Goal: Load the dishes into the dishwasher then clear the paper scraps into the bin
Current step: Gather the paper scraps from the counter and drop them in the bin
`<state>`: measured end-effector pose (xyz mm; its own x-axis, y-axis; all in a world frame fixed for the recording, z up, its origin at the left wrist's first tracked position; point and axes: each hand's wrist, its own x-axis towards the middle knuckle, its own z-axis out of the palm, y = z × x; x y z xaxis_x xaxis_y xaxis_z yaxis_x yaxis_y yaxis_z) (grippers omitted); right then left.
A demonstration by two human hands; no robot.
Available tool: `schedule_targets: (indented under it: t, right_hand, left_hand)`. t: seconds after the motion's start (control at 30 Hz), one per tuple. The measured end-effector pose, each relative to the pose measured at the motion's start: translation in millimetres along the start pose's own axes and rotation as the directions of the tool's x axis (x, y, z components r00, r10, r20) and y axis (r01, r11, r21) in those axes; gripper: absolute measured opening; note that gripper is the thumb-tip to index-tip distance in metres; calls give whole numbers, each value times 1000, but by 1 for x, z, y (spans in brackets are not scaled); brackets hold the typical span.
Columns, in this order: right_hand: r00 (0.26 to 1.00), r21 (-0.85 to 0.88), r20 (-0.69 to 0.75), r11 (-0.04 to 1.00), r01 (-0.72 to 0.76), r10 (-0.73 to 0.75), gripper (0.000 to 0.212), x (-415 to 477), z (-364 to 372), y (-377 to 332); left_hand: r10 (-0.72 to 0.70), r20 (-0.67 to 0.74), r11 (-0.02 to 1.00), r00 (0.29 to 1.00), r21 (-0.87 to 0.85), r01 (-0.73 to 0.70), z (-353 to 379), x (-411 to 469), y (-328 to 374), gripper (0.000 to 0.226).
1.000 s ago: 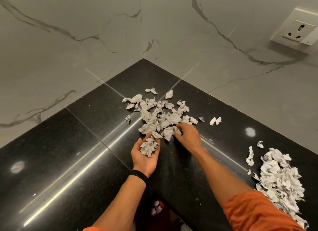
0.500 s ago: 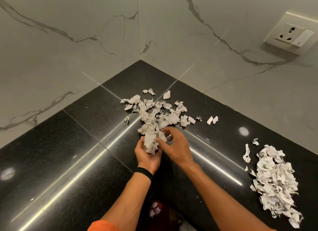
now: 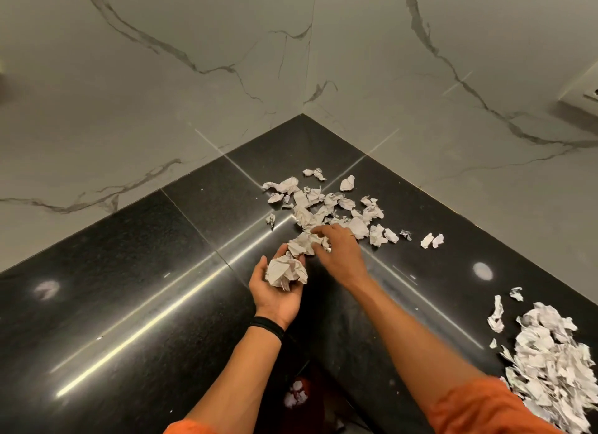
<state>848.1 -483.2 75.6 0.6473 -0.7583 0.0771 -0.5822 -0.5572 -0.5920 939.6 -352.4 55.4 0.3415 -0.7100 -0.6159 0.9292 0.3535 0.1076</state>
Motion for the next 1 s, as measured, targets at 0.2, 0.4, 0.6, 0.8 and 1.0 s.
schedule_targets:
  t: [0.2, 0.4, 0.6, 0.8, 1.0]
  right_hand:
    - [986, -252, 164, 966, 61, -20, 43, 31, 30, -3]
    - [995, -36, 99, 999, -23, 27, 30, 30, 22, -1]
    - [985, 396, -6, 905, -154, 171, 25, 24, -19, -13]
    - [939, 721, 36, 641, -261, 342, 18, 20, -45, -23]
    - [980, 652, -4, 744, -147, 197, 18, -5, -34, -45]
  left_hand:
    - [65, -60, 998, 996, -10, -65, -13, -2, 27, 54]
    - [82, -61, 997, 995, -4, -83, -16, 3, 36, 54]
    - [44, -41, 999, 998, 23, -43, -11, 12, 28, 56]
    - [19, -20, 998, 1000, 68, -18, -1, 19, 18, 56]
    - [2, 14, 995, 1000, 98, -3, 11, 17, 9, 53]
